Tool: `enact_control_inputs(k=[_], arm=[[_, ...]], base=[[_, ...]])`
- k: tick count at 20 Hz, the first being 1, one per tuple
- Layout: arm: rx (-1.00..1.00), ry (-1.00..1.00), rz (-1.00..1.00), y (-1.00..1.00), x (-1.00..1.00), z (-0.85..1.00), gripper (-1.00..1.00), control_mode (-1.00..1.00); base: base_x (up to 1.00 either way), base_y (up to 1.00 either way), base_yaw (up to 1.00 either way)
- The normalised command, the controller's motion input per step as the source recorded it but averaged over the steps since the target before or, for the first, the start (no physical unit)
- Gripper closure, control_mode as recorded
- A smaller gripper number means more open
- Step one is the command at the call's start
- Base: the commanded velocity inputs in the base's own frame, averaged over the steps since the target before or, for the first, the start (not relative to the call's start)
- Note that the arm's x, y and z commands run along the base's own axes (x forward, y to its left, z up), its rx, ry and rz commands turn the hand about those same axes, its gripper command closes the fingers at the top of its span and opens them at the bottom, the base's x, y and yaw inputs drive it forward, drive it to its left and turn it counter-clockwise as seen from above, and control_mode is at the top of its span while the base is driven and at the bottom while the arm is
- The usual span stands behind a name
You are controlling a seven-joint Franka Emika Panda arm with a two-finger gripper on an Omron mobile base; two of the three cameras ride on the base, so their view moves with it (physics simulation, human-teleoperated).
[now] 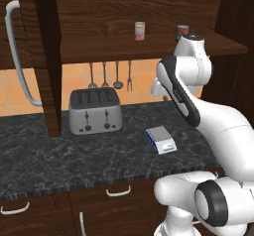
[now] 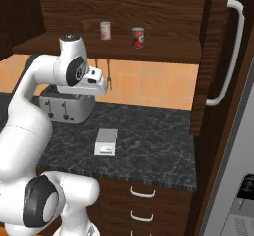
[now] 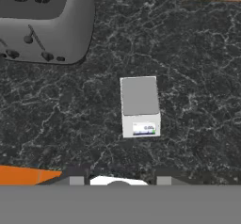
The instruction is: Pick the canned food and place it on the digital scale for weighing, and close the cabinet.
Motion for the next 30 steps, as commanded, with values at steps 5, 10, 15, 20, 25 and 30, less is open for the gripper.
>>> enact_control_inputs(k=[5,10,15,20,25,30], arm=[[0.00,-0.08,0.00,0.00,-0.61,0.00,-1.00,-1.00],[0.00,-0.20,0.00,0.00,-0.68,0.15,-1.00,-1.00],[0.00,-0.30,0.00,-0.14,-0.46,0.51,-1.00,-1.00],[0.00,-0.04,0.00,-0.10,-0.32,0.55,-1.00,-1.00],[0.00,-0.11,0.00,-0.07,-0.21,0.54,-1.00,-1.00],[-0.01,-0.24,0.00,-0.14,0.00,0.62,-1.00,-1.00]], base=[[0.00,0.00,0.00],[0.00,0.00,0.00],[0.00,0.00,0.00],[0.00,0.00,0.00],[0.00,0.00,0.00],[0.00,0.00,0.00]])
